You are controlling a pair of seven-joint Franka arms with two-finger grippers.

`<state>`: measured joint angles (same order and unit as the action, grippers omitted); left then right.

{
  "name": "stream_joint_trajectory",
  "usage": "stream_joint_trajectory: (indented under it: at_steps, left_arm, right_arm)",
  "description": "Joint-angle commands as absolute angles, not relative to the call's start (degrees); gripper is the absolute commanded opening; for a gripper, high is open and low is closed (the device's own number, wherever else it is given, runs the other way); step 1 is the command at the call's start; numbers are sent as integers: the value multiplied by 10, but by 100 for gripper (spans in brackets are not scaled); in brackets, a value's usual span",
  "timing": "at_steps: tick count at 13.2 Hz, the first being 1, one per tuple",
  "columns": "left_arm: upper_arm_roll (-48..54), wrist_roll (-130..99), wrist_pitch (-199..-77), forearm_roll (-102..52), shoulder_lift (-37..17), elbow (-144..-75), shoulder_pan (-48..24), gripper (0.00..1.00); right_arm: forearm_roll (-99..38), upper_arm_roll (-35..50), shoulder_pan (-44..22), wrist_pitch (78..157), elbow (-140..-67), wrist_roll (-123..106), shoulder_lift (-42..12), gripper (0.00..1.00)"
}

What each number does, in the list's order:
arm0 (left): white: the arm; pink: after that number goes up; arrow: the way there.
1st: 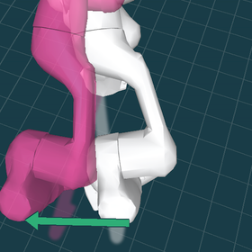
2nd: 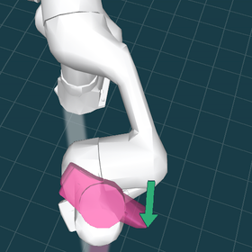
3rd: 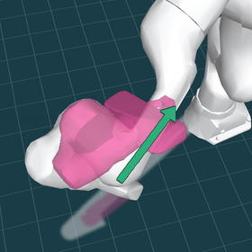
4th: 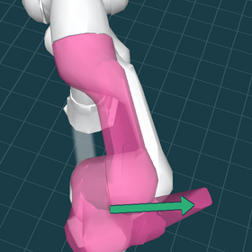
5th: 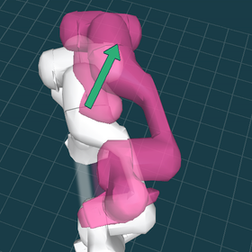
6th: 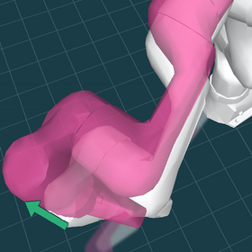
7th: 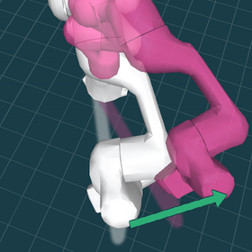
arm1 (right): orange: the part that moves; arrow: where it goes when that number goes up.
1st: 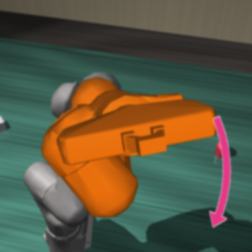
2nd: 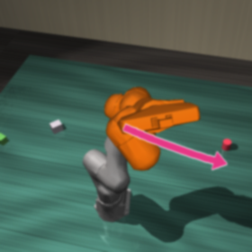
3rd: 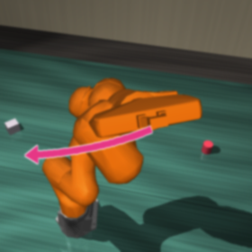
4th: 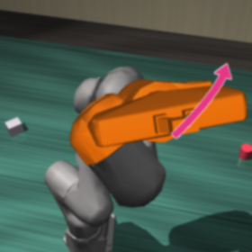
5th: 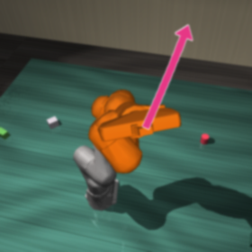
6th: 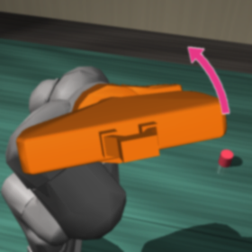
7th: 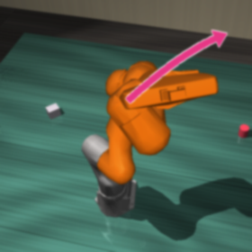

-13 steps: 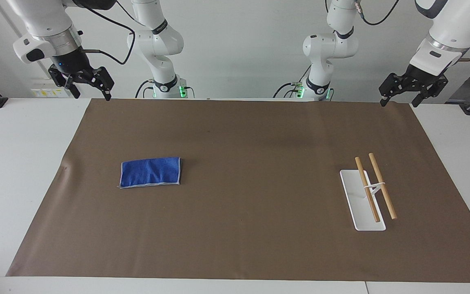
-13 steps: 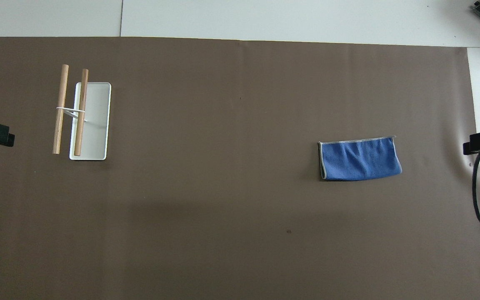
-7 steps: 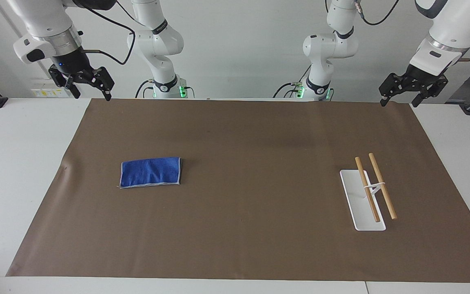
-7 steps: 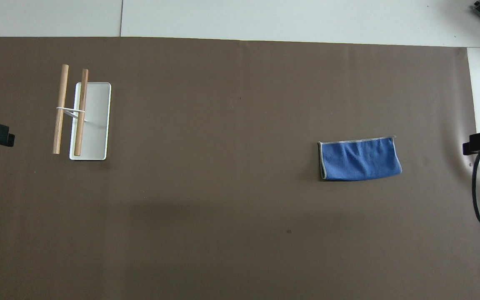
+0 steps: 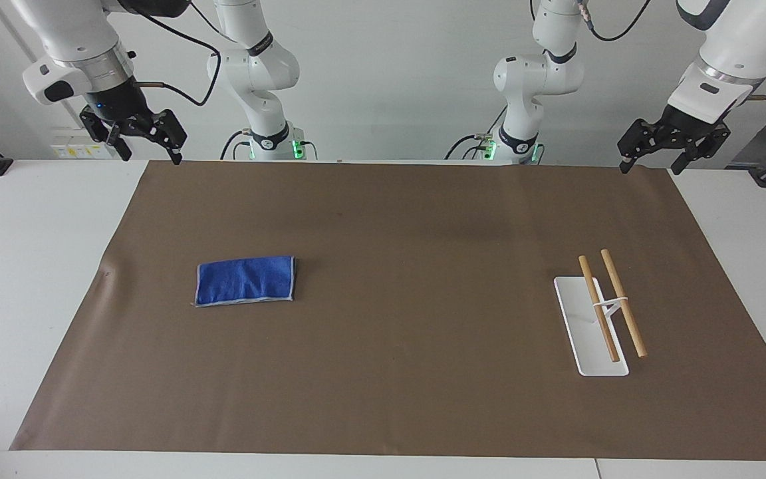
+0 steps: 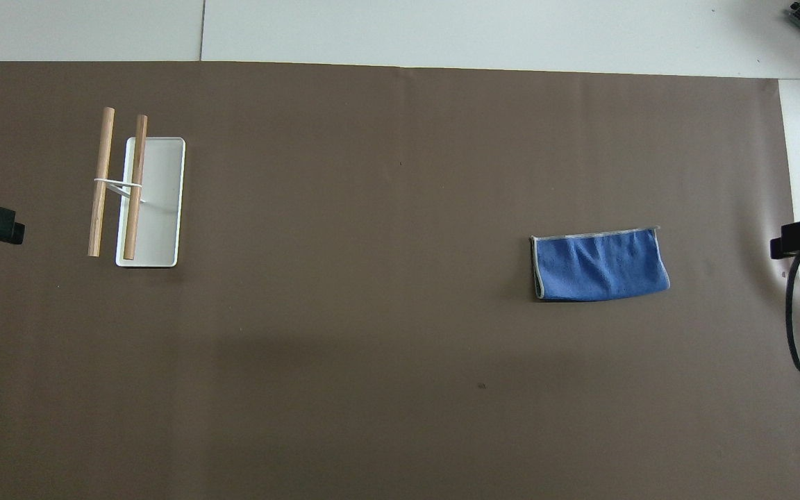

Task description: Right arm passes towel to left arm to hang

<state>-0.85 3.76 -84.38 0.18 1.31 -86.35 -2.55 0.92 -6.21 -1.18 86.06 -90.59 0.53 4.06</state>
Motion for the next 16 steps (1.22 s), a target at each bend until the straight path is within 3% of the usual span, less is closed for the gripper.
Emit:
stream_joint_trajectory:
  at_steps: [1,9,11,16]
  left_arm:
    - [-4,33,-839,3,27,-878,-19,100]
    - [-4,33,-839,3,27,-878,-19,100]
    - [-4,33,-839,3,27,-878,-19,100]
    - [-4,33,-838,3,27,-878,-19,100]
  right_arm:
    - [18,-64,-16,863,-921,12,53,100]
    - [11,-63,-16,876,-930,11,53,100]
    - [11,-63,-17,919,-958,10,53,100]
    - [9,-62,-47,1123,-1115,4,43,100]
